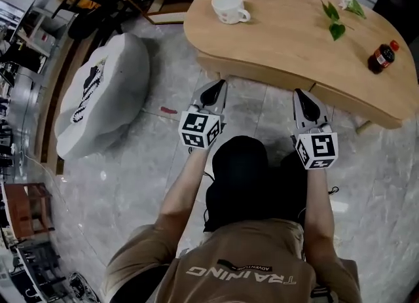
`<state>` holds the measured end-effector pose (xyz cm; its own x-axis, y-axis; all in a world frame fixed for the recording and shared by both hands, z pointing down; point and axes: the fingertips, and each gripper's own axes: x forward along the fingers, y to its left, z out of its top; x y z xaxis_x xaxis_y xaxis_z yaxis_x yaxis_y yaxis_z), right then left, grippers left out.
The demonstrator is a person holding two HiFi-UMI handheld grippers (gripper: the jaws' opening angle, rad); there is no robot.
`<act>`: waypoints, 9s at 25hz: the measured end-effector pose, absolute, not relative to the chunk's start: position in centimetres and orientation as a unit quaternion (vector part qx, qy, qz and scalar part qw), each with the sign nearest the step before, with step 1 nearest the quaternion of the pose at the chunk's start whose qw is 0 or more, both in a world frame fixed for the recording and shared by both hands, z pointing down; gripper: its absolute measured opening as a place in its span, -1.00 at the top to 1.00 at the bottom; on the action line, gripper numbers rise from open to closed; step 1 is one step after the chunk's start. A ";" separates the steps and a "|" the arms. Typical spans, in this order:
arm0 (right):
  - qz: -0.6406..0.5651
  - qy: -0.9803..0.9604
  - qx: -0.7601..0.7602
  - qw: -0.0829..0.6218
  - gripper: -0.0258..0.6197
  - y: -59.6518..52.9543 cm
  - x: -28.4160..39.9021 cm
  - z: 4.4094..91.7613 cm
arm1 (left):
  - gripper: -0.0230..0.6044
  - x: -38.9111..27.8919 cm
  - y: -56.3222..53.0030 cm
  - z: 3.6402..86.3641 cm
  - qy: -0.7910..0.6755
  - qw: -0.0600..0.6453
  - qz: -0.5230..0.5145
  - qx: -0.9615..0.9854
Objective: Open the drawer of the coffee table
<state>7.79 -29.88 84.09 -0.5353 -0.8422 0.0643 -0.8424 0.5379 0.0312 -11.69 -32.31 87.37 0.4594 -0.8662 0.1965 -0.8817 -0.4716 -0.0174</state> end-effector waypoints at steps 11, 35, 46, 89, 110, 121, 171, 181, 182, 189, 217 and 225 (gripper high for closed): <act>-0.008 -0.867 0.496 0.051 0.91 -28.3 8.3 83.7 | 0.95 -8.4 -31.7 87.6 -0.482 0.048 0.092 0.870; -0.023 -0.884 0.460 0.078 0.91 -29.0 5.9 83.9 | 0.21 -15.0 -39.5 100.9 -0.394 0.486 -0.438 0.646; -0.001 -0.879 0.465 0.104 0.91 -29.5 6.8 86.6 | 0.16 -14.1 -41.7 99.2 -0.263 0.417 -0.544 0.679; -0.022 -0.910 0.406 0.079 0.91 -26.2 4.0 84.4 | 0.24 -15.9 -31.5 99.4 -0.196 0.434 -0.526 0.704; -0.033 -0.912 0.400 0.080 0.91 -25.5 4.0 82.2 | 0.40 -14.8 -27.8 97.8 -0.347 0.343 -0.239 0.840; -0.013 -0.894 0.441 0.071 0.91 -26.5 5.2 80.9 | 0.91 -9.6 -27.1 84.8 -0.427 0.086 0.061 0.898; 0.048 -0.859 0.497 0.116 0.91 -26.1 7.2 36.7 | 0.91 -9.6 -27.1 37.1 -0.507 0.071 0.142 0.847; 0.012 -0.861 0.496 0.112 0.91 -21.6 8.7 28.2 | 0.91 -8.6 -21.7 30.0 -0.510 0.058 0.136 0.847; 0.006 -0.860 0.499 0.109 0.91 -21.3 8.6 27.4 | 0.91 -8.9 -21.5 29.6 -0.509 0.050 0.142 0.847; -0.015 -0.851 0.516 0.094 0.91 -21.0 7.1 23.9 | 0.91 -10.0 -23.0 26.6 -0.487 0.030 0.125 0.864; 0.000 -0.866 0.492 0.087 0.91 -30.9 -0.5 24.0 | 0.91 -13.3 -31.2 25.5 -0.458 0.038 0.114 0.881; -0.028 -0.854 0.516 0.064 0.91 -32.7 4.8 20.1 | 0.91 -10.0 -32.6 24.2 -0.451 0.047 0.098 0.886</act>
<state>4.79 -32.69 20.15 -0.4587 -0.8850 0.0797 -0.8777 0.4652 0.1146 -10.02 -32.57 24.22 0.5748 -0.7893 0.2159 -0.8076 -0.5897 -0.0057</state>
